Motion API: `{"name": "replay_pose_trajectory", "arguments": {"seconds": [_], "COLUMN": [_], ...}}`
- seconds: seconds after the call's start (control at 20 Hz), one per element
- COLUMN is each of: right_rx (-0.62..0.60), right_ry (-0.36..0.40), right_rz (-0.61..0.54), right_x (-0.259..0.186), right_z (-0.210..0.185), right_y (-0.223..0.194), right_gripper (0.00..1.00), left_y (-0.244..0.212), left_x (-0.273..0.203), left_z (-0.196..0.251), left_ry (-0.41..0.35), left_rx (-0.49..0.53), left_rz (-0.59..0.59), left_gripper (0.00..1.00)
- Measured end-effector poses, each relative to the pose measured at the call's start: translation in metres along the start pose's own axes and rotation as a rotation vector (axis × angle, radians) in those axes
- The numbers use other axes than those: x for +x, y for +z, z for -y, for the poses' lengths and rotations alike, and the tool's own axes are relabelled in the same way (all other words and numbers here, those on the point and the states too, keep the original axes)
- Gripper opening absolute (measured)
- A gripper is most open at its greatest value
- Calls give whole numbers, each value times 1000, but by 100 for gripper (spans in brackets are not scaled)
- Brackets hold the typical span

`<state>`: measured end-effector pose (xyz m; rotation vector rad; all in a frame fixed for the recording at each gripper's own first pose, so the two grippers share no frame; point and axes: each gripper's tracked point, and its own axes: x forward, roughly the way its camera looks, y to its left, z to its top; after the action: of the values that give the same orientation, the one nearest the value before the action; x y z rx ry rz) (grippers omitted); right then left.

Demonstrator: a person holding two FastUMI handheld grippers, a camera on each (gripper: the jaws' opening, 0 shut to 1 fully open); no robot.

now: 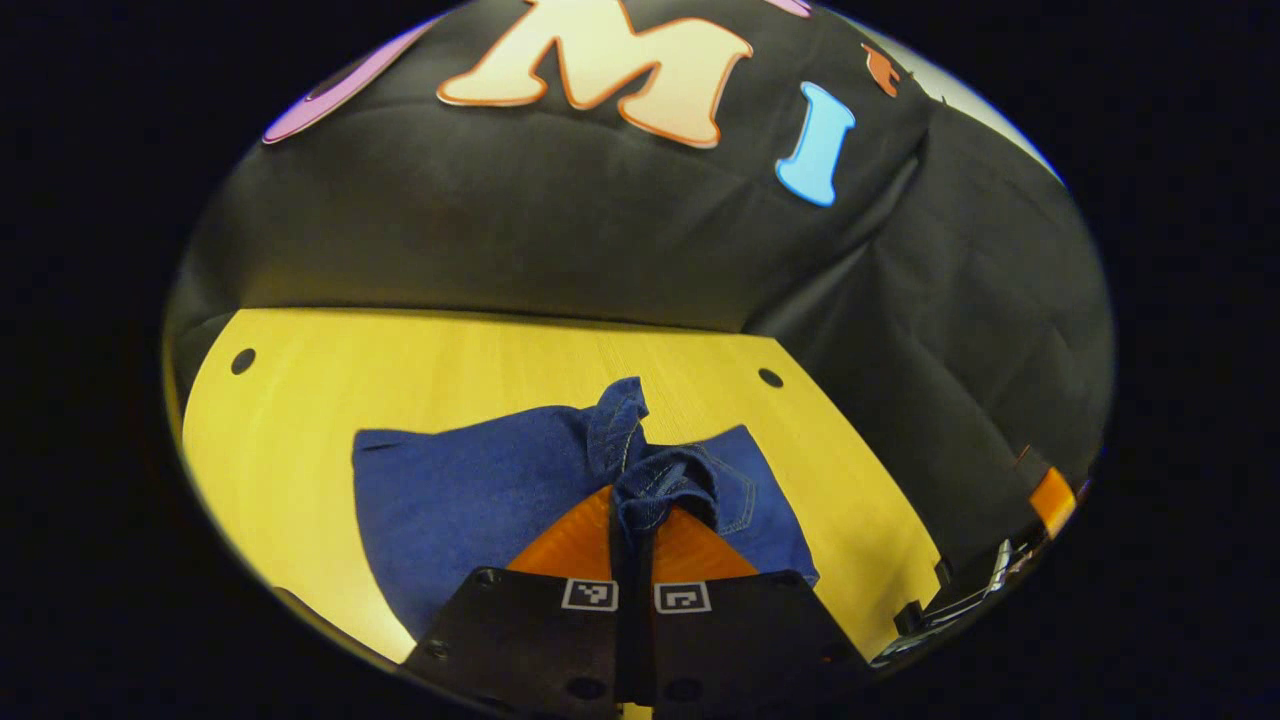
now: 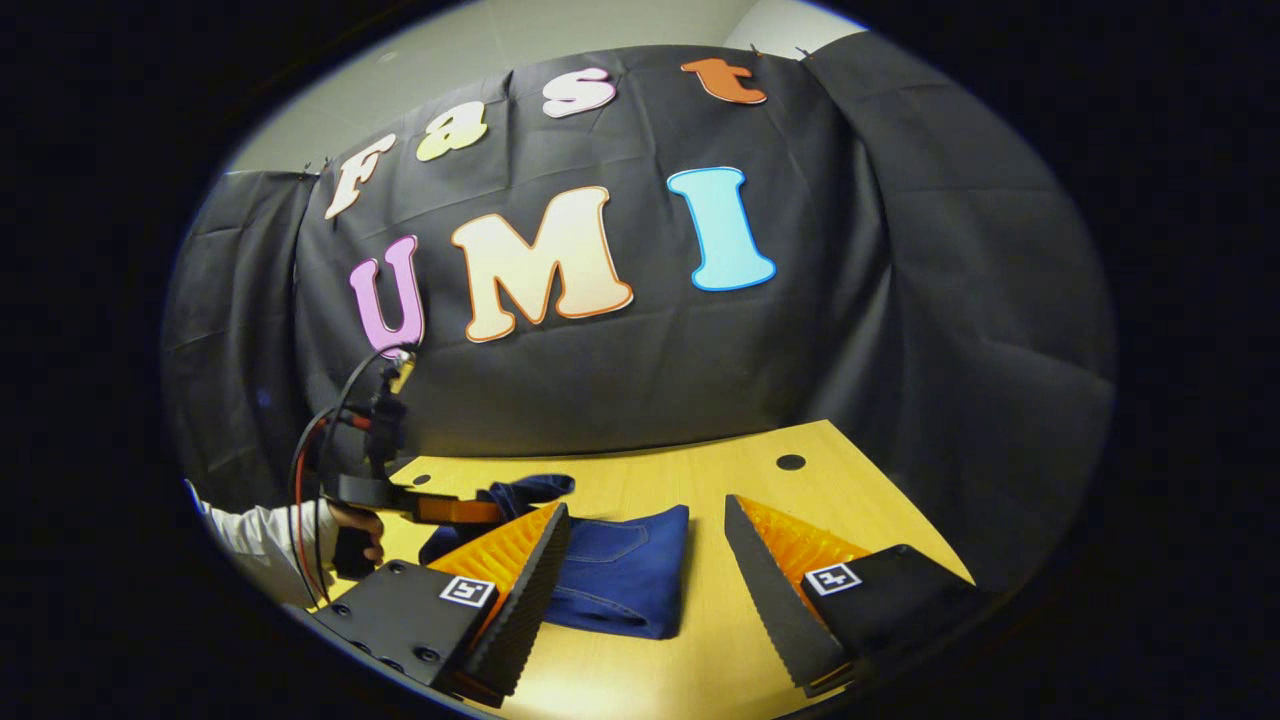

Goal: Grasp the waist and the cuffs of the jeans and fold them to make the two legs overlap; first hold the waist and fold one-third of the jeans toward the cuffs, then hold the cuffs and fold the remaining one-third in the same direction to finish folding.

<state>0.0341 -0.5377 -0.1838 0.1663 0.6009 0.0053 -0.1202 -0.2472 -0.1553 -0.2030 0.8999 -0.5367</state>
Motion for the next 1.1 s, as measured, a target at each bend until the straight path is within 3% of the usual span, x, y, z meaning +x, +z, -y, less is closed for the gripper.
{"name": "replay_pose_trajectory", "arguments": {"seconds": [0.2, 0.3, 0.55, 0.7, 0.85, 1.0, 1.05, 1.1], "right_rx": [-16, -29, -42, -35, -38, -62, -66, -68], "right_ry": [33, 61, 109, 134, 133, 103, 112, 118], "right_rz": [-4, -2, 87, 143, 247, 373, 394, 401], "right_x": [-3, -2, -5, -15, -39, -68, -76, -85], "right_z": [20, 25, 5, -29, -66, -96, -110, -122], "right_y": [-1, 1, 33, 42, 70, 98, 100, 101], "right_gripper": [96, 97, 98, 98, 98, 100, 93, 97], "left_y": [-35, -35, 21, 50, 63, 71, 73, 70], "left_x": [25, 19, -64, -143, -207, -264, -281, -294], "left_z": [0, 4, 18, 12, 14, 20, 22, 23], "left_ry": [105, 148, 244, 344, 394, 401, 398, 392], "left_rx": [60, 49, 123, 189, 235, 269, 275, 275], "left_rz": [-43, -14, 261, 431, 537, 613, 635, 654], "left_gripper": [0, 7, 99, 95, 94, 95, 95, 96]}}
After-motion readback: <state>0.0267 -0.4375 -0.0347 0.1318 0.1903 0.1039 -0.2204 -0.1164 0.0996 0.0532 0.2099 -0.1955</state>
